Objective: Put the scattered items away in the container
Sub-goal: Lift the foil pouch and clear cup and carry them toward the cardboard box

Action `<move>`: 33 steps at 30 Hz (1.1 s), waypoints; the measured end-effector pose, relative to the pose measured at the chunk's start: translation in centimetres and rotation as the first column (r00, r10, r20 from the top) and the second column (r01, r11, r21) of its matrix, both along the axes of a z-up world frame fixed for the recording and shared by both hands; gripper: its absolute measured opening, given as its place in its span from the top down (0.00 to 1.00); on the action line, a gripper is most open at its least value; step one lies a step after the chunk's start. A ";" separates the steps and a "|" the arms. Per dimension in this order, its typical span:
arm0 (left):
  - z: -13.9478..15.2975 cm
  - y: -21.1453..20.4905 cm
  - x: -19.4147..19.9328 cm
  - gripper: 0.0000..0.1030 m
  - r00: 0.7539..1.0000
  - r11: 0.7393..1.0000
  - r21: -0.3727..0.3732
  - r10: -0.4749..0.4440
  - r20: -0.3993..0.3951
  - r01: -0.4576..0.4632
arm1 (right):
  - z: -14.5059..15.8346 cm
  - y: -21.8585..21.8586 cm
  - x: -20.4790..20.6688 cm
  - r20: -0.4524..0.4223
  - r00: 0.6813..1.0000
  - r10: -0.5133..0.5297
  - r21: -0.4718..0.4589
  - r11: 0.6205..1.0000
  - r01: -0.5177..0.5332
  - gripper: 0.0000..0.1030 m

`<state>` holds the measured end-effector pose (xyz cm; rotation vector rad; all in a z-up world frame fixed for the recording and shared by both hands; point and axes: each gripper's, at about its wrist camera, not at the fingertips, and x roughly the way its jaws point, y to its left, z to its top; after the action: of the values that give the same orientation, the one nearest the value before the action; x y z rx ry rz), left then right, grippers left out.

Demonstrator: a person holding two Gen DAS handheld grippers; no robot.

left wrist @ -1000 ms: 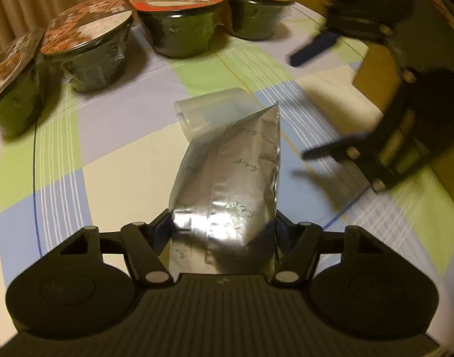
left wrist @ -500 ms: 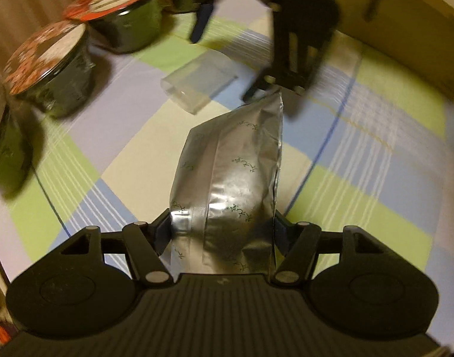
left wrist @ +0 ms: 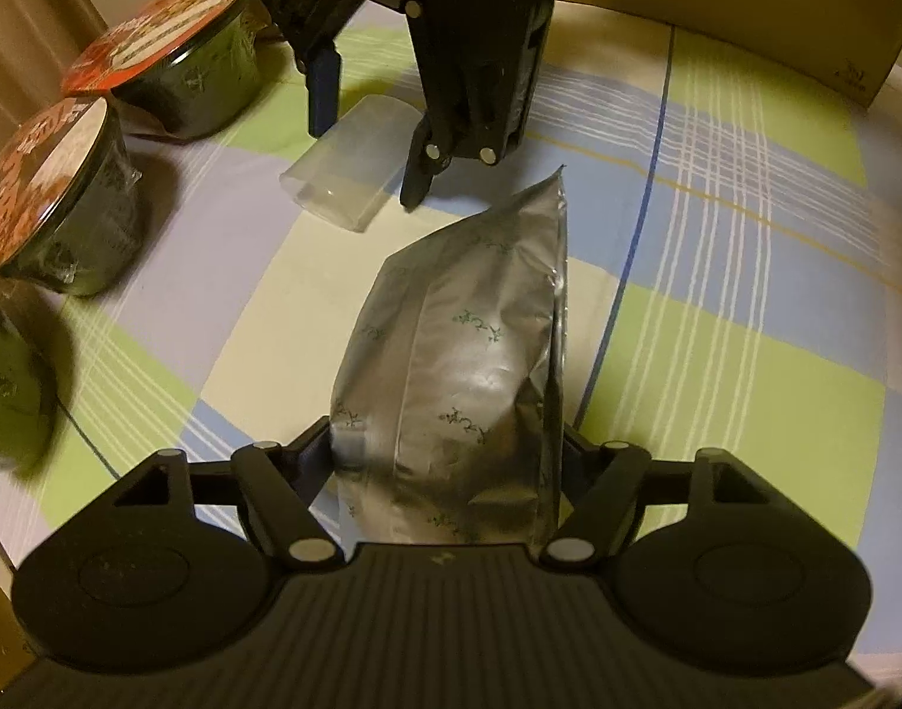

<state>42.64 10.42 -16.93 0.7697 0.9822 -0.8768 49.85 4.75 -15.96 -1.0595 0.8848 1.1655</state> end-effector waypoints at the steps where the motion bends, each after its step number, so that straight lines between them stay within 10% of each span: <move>1: -0.1 -0.1 0.0 0.32 1.000 1.000 -0.001 0.002 -0.001 -0.002 | 0.1 -0.2 0.0 -0.016 1.000 -0.015 0.004 1.000 0.015 0.49; 10: 0.1 -1.4 -3.4 0.39 1.000 1.000 0.024 -0.014 -0.025 0.015 | 0.7 -3.5 -5.1 -0.055 0.998 0.001 -0.039 0.999 -0.003 0.50; 21: 0.2 -4.9 -16.7 0.40 0.994 1.000 0.013 0.008 -0.111 -0.007 | 2.4 -12.0 -20.5 -0.115 0.977 -0.182 -0.036 0.983 0.179 0.50; 33: -0.5 -8.8 -29.4 0.30 0.993 0.983 0.142 -0.116 -0.012 0.117 | 0.9 -19.1 -34.0 -0.170 0.924 -0.342 -0.029 0.939 0.342 0.49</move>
<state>13.23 1.64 -17.40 0.9552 1.0188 -0.9163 15.86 -14.33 -15.10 -0.7693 1.1550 0.9700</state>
